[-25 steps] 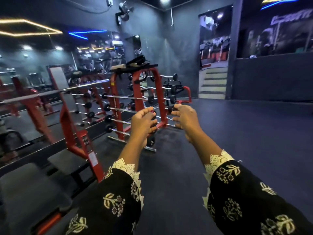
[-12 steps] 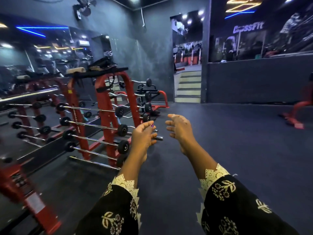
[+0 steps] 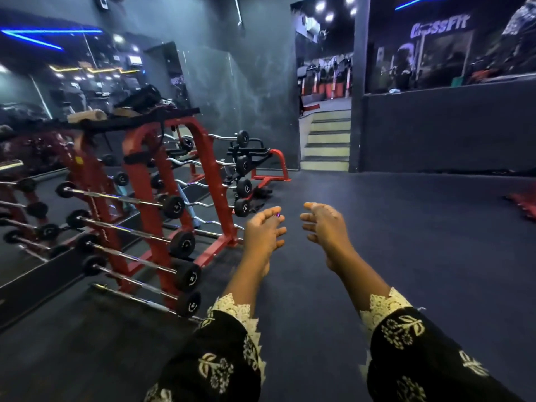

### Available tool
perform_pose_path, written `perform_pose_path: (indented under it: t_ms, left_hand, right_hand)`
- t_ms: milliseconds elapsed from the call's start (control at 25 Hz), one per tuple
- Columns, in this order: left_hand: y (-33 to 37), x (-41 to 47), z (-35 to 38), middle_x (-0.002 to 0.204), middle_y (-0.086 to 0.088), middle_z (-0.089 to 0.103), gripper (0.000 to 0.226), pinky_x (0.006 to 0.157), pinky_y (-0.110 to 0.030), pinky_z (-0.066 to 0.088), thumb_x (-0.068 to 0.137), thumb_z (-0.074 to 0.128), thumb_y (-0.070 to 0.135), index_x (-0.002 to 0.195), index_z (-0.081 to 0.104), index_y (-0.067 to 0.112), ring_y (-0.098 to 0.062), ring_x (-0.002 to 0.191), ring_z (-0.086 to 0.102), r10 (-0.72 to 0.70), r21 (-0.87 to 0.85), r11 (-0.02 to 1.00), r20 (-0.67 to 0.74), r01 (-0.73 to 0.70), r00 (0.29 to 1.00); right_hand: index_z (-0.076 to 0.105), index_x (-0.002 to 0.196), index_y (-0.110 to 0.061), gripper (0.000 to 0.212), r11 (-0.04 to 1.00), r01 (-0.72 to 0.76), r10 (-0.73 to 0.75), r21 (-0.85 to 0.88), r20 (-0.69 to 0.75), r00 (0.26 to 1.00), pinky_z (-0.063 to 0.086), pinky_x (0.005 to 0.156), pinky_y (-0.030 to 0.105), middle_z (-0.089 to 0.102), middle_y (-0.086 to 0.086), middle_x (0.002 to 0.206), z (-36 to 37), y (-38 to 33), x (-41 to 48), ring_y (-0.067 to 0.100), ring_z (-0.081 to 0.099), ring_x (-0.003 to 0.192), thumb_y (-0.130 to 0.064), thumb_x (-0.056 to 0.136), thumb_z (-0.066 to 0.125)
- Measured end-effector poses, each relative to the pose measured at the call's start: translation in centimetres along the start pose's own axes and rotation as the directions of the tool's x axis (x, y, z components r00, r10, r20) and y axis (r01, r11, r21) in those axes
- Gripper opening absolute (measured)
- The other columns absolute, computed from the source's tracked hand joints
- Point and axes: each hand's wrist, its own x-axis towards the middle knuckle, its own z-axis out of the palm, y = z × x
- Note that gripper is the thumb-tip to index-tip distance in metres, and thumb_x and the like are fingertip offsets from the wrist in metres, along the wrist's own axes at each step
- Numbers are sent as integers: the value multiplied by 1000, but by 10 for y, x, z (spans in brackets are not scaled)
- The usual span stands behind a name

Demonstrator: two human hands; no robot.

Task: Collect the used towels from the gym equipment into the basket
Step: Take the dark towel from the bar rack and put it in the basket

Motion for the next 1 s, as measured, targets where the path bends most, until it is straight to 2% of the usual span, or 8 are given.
perform_pose_path:
  t_ms: [120, 320, 520, 760, 920, 1000]
  left_hand:
    - [-18, 60, 24, 112, -5, 68, 24, 73, -32, 53, 97, 50, 19, 117, 62, 17, -23, 95, 66, -33, -16, 999, -28, 33, 999]
    - [-61, 201, 65, 108, -3, 69, 22, 75, -34, 55, 97, 49, 20, 114, 63, 19, -24, 95, 67, -39, -35, 999, -60, 36, 997]
    - [-84, 362, 121, 107, -4, 68, 24, 84, -42, 54, 98, 47, 19, 116, 62, 17, -25, 93, 65, -99, -47, 994, -48, 97, 994]
    - [-96, 557, 197, 106, -1, 69, 20, 82, -38, 56, 98, 48, 21, 110, 63, 22, -22, 95, 68, -103, -52, 994, -46, 101, 994]
    - [-140, 666, 254, 107, -2, 70, 22, 83, -42, 56, 98, 48, 21, 113, 64, 20, -24, 95, 68, -146, -61, 988, -30, 144, 989]
    - [-161, 732, 282, 106, -3, 69, 22, 78, -39, 55, 98, 47, 19, 112, 64, 19, -24, 92, 67, -149, -76, 986, -51, 145, 987]
  right_hand:
    - [61, 106, -22, 19, 1000, -28, 28, -8, 23, 999, 52, 86, 38, 67, 5, 107, 1, 14, 70, 23, 63, 101, -31, 98, 46]
    - [61, 101, -26, 17, 999, -36, 36, -2, 55, 998, 52, 84, 35, 67, 4, 103, 13, 55, 217, 22, 63, 100, -31, 97, 46]
    - [62, 104, -21, 19, 995, -95, 96, -16, 66, 993, 50, 79, 35, 67, 8, 107, 25, 74, 386, 26, 62, 101, -29, 98, 46]
    - [63, 100, -26, 19, 995, -96, 97, -32, 21, 995, 50, 75, 32, 68, 3, 101, 20, 81, 593, 21, 64, 95, -31, 97, 45]
    - [64, 98, -29, 18, 993, -110, 110, -33, 2, 994, 51, 74, 32, 69, 0, 99, 4, 116, 721, 18, 65, 93, -33, 95, 46]
    - [64, 97, -29, 18, 994, -109, 109, -27, 7, 994, 49, 69, 29, 69, 0, 99, -5, 133, 796, 18, 65, 89, -31, 95, 46]
